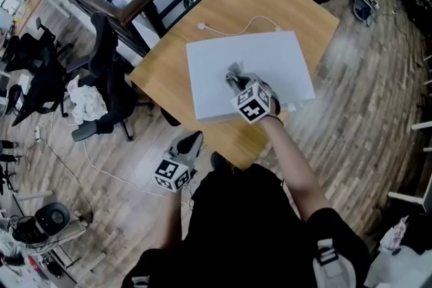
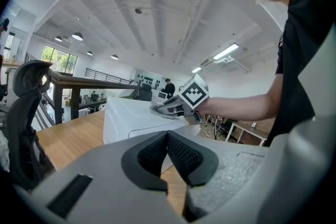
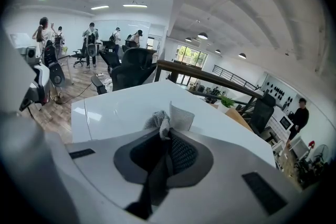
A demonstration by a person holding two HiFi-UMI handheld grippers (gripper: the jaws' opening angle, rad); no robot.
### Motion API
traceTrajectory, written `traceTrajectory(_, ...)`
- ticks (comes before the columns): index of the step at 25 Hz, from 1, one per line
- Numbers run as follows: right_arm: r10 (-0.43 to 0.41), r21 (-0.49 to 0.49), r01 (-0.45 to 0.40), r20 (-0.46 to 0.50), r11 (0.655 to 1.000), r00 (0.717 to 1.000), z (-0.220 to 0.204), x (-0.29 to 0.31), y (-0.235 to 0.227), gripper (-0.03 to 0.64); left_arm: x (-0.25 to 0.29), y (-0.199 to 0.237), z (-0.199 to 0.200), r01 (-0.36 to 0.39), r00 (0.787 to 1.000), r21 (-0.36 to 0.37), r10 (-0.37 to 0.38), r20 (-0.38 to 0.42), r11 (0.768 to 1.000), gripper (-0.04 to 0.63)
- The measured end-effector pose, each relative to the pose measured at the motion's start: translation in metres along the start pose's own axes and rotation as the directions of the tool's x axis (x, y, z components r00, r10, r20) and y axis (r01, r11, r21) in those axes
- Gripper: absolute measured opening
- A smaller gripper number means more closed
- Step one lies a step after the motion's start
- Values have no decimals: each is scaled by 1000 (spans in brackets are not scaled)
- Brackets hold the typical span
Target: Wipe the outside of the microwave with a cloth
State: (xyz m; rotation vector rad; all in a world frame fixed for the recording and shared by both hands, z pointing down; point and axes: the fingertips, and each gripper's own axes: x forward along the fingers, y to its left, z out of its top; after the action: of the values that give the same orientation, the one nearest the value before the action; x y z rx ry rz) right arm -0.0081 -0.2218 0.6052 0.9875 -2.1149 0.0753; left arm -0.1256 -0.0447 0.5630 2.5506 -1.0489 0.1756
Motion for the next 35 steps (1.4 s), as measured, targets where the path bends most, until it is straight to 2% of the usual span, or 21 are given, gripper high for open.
traceTrajectory(15,11,-24,-11,1,1000,1000,43,22,56,20,-17,38,-5,52,999,16,-52,-10,998,0)
traceTrajectory(27,42,-46,-41,19,998,999,67,32,86,21,-10,35,-5,94,995,31,-93,-22,995,0)
traceTrajectory(32,34,-110,-33,9,993,999,75,36,100,21,-10,31,-3,100,995,32,-99,-21,994,0)
traceTrajectory(35,57,-91,-55,12,994,998,75,39,103,21,-12,33,-5,96,995,33,-95,-15,995,0)
